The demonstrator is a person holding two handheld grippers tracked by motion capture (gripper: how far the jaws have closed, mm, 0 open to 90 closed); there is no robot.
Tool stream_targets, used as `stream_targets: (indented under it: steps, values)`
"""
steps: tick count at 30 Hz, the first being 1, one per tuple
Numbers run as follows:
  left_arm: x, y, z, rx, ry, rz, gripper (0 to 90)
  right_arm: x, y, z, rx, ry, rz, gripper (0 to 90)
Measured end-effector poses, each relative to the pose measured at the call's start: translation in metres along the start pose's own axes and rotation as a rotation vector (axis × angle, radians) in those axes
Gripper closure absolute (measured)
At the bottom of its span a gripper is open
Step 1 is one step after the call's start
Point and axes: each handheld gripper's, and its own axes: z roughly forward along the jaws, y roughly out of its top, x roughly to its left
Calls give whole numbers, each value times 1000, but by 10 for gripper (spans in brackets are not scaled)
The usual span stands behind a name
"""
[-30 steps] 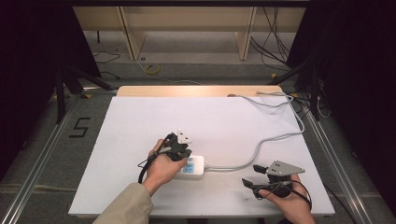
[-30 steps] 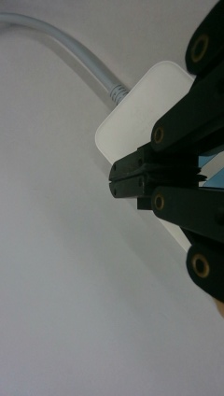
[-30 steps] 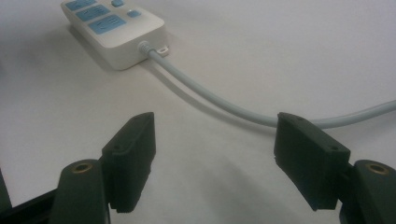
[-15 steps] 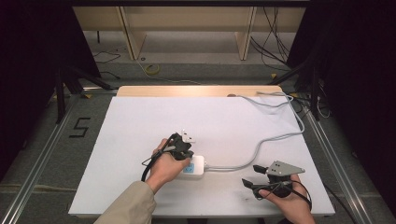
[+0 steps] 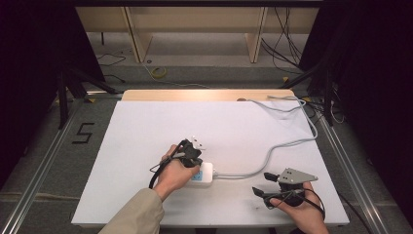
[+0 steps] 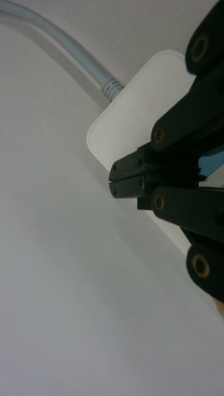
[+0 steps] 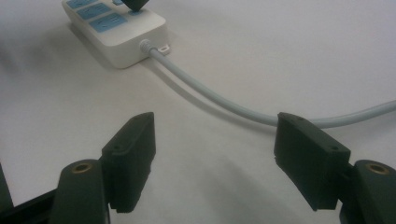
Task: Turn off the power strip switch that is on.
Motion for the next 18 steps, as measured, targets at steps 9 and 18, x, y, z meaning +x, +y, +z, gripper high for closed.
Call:
stream_targets:
  steps: [9,18]
  values:
    - [-1,2,0,18,-4,7,897,0,0,0,0,-1,-1,303]
    - [-1,3,0,36,1,28,898,0,0,0,1,1,-8,303]
